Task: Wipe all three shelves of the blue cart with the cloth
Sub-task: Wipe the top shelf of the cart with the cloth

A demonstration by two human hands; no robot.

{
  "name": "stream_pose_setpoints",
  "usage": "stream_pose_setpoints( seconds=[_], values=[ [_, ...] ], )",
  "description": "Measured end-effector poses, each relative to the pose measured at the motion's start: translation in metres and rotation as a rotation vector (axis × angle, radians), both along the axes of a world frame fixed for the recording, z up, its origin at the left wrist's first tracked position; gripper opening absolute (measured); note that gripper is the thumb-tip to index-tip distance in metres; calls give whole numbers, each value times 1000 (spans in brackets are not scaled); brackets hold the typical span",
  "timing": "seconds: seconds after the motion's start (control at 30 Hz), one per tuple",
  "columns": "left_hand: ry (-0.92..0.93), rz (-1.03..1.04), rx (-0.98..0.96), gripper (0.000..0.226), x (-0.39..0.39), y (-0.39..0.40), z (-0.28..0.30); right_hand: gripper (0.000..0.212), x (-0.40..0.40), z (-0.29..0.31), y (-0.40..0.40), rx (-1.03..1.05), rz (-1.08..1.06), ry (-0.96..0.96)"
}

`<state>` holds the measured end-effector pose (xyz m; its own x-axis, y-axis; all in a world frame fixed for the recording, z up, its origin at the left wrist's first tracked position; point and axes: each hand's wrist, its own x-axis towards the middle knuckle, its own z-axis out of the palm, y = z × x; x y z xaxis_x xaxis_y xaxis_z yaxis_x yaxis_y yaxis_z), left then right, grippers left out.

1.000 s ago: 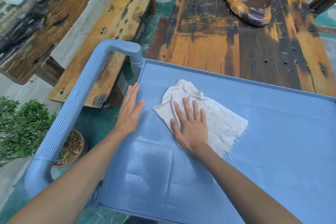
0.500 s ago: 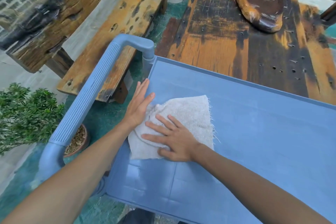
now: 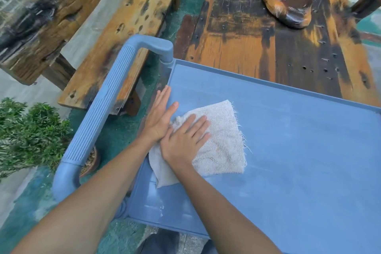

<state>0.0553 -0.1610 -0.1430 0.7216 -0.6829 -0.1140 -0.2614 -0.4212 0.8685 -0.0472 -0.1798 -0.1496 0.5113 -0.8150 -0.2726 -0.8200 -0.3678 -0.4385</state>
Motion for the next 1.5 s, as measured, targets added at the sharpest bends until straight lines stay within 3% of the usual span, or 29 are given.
stream_pose_setpoints(
  seconds=[0.17,0.43,0.73,1.17,1.3,1.37,1.5],
  values=[
    [-142,-40,160,87,2,-3,-5,79,-10,-21,11,-211,86,-52],
    [-353,-72,386,70,-9,-7,0,67,-64,-26,-15,-227,510,-94],
    [-650,-150,659,81,-15,-17,-9,63,-106,-23,-48,-268,708,-135],
    [-712,-156,735,77,-18,-24,-10,57,-220,-17,-134,-248,683,-62],
    [-808,-117,762,70,-33,-26,-5,57,-239,-16,-147,-250,702,-33],
    [-818,-145,690,63,-56,-39,-2,62,-239,-16,-147,-239,710,-29],
    [-514,-230,399,62,-135,-77,-15,75,-239,-15,-146,-174,686,-43]
  ],
)
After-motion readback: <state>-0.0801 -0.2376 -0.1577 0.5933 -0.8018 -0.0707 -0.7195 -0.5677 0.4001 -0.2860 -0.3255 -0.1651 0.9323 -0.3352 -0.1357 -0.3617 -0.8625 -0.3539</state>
